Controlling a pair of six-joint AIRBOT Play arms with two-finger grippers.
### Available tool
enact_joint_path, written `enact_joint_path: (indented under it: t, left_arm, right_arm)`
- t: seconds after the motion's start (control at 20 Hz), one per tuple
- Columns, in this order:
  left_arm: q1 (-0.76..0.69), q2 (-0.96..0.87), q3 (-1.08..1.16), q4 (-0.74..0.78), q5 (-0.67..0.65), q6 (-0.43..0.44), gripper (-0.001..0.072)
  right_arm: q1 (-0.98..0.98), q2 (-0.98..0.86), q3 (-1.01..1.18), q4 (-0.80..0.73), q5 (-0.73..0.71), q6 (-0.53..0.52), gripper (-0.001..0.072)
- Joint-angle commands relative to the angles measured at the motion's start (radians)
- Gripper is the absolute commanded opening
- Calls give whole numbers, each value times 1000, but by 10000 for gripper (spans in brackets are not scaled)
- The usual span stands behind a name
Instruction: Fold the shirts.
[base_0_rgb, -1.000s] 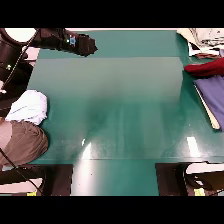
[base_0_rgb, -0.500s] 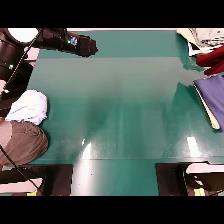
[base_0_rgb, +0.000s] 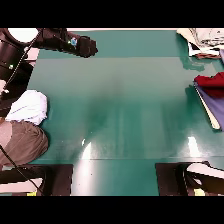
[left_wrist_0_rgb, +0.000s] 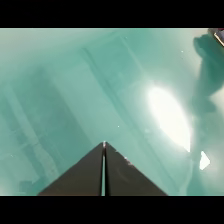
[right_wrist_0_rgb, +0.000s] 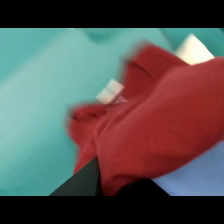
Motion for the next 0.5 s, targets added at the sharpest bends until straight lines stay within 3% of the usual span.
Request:
enact_joint_path:
  t: [0.0,0.05,0.1,0.15,0.2,0.25,0.45]
  left_arm:
    - [0,-1,0,0,-2,7,22]
    - [0,-1,0,0,-2,9,22]
    - [0,-1,0,0,-2,9,23]
    - [0,-1,0,0,-1,9,22]
    - [0,-1,0,0,-1,9,22]
    - [0,-1,0,0,-1,9,22]
    - [0,-1,0,0,0,9,22]
  right_arm:
    - [-92,86,-176,-104,13,0,22]
    - [-122,103,-210,-106,16,0,32]
    - [-149,117,-235,-106,18,1,135]
    - [-180,132,-261,-104,19,1,320]
    - [-208,145,-280,-104,27,1,443]
    - [-237,151,-287,-106,45,1,508]
    - [-350,153,-232,-108,157,2,531]
